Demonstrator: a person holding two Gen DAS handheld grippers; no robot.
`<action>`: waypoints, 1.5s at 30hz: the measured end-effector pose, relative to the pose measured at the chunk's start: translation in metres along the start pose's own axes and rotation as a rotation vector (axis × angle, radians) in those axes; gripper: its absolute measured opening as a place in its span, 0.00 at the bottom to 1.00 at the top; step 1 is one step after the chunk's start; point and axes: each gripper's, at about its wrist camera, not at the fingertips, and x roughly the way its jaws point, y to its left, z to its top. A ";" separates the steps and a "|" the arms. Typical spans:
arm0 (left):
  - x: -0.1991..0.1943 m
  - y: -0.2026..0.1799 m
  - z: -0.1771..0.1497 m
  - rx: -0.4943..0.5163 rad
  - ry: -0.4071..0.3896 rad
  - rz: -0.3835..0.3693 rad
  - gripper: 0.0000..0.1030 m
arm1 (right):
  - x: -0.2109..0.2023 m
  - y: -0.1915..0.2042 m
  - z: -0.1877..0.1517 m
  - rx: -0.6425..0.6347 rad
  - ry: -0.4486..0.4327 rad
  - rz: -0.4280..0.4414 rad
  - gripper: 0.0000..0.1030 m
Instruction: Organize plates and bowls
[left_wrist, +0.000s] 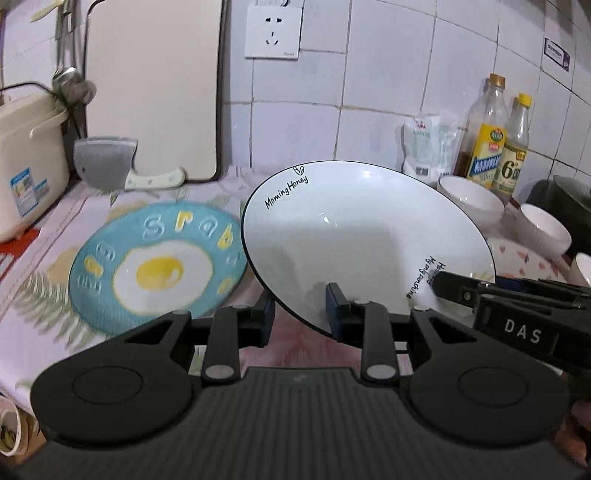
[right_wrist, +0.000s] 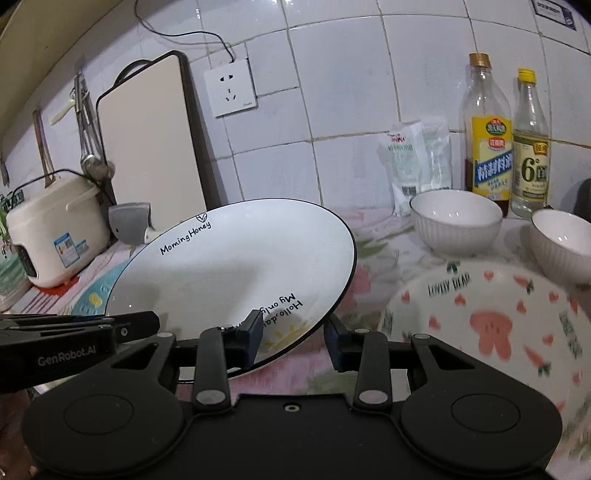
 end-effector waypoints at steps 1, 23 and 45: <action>0.004 0.000 0.008 -0.002 0.005 -0.003 0.27 | 0.004 -0.002 0.007 0.001 0.002 -0.003 0.40; 0.150 -0.006 0.076 -0.036 0.165 0.022 0.27 | 0.133 -0.033 0.086 -0.006 0.248 -0.059 0.40; 0.086 -0.009 0.070 0.127 0.179 0.052 0.58 | 0.093 -0.026 0.080 -0.004 0.295 -0.003 0.61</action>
